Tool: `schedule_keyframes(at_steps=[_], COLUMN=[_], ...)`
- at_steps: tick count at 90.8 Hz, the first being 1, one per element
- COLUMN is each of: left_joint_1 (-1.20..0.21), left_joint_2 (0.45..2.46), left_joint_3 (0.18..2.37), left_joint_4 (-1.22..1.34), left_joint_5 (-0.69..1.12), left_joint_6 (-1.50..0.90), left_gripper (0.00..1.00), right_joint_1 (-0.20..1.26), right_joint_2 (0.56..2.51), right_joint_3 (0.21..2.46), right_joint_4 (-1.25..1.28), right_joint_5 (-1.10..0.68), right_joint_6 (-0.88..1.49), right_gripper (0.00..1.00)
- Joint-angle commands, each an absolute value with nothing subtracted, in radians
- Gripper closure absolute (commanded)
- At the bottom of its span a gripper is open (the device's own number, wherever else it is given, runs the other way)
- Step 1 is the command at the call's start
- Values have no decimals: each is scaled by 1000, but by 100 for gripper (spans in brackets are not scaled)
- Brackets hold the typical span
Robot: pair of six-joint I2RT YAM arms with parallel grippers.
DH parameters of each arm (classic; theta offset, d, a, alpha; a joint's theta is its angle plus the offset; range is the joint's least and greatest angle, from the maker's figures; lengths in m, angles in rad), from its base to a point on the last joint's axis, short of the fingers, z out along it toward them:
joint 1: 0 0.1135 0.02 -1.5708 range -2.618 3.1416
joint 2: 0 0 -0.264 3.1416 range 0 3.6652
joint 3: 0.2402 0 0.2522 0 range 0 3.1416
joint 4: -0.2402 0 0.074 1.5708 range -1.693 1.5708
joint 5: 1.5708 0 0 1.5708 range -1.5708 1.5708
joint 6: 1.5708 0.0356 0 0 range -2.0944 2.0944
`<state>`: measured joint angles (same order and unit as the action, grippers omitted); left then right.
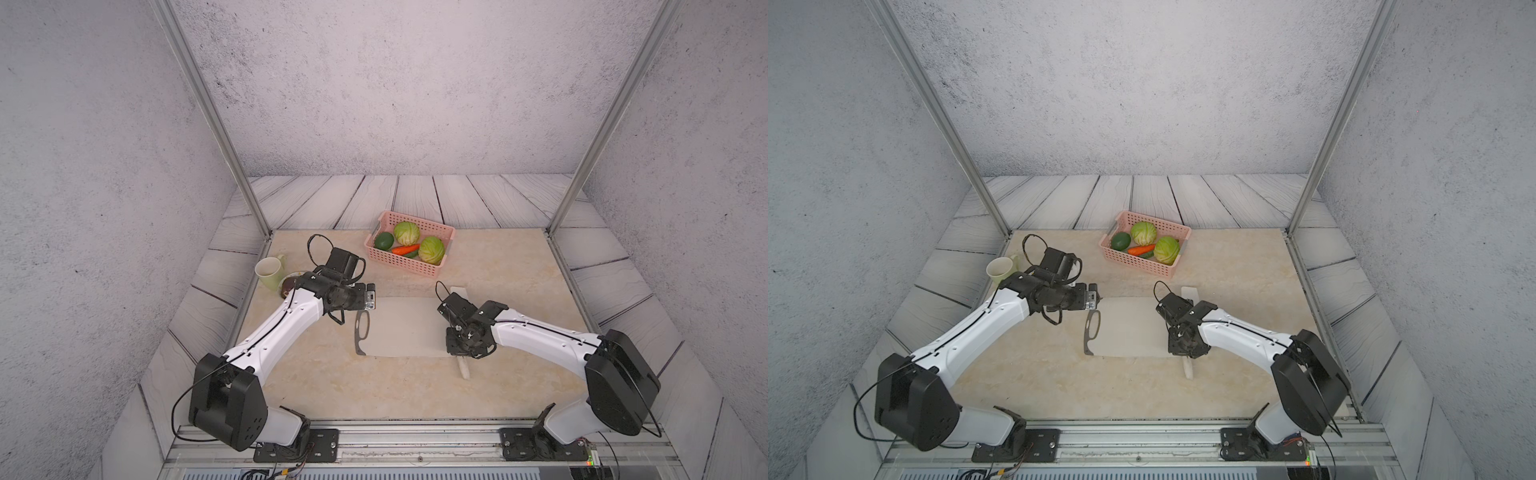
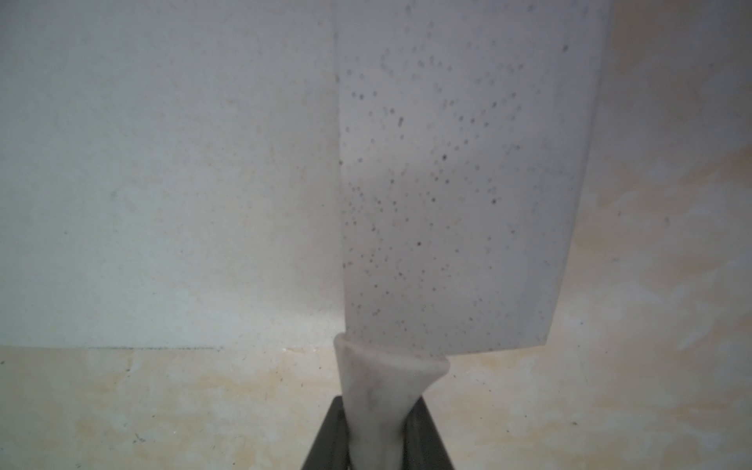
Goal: Align the knife with the edge of the cutting board
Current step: Place the knife at the edge of the cutting board.
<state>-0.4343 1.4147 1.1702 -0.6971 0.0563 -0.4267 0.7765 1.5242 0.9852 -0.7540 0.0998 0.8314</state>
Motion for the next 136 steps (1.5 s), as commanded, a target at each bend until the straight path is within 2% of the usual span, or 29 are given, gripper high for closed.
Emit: schedule_keyframes(at_steps=[1, 106, 136], left_joint_1=[-440, -440, -440], left_joint_2=[1424, 1425, 1427], left_joint_3=[1197, 1197, 1198], left_joint_4=[-707, -706, -707], left_joint_5=[52, 46, 43], left_joint_6=[-417, -416, -416], left_gripper=[2, 2, 2], right_joint_1=[796, 865, 869], right_joint_2=[1546, 1701, 1728], right_joint_3=[1018, 1060, 1073], right_joint_4=[-760, -717, -718], right_joint_5=[127, 106, 95], right_joint_6=[847, 860, 859], right_gripper=[100, 100, 87])
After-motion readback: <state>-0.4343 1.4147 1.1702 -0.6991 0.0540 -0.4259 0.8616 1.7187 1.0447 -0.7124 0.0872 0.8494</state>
